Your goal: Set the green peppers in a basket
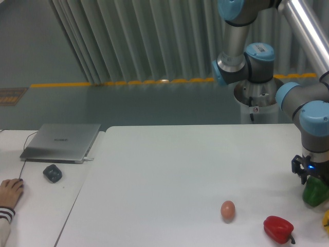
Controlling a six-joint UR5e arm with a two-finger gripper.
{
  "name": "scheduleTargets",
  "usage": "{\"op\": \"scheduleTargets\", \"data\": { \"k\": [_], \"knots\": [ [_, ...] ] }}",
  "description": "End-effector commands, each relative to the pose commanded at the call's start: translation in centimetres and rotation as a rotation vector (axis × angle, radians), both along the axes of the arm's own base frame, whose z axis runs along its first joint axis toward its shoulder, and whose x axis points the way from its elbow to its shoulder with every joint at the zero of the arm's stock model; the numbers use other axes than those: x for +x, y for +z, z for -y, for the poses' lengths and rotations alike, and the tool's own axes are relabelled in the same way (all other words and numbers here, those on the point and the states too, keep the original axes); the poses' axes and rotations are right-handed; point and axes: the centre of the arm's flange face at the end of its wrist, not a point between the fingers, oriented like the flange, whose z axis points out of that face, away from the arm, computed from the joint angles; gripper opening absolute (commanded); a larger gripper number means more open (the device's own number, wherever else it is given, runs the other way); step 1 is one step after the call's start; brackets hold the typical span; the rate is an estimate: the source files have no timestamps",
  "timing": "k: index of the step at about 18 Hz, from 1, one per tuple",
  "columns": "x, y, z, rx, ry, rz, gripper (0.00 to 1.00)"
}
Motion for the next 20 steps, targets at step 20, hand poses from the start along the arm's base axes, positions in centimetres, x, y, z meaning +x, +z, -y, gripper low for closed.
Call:
{"op": "scheduleTargets", "data": {
  "k": [20],
  "knots": [
    [-5.4, 11.2, 2.9, -0.110, -0.770, -0.050, 0.34]
  ]
}}
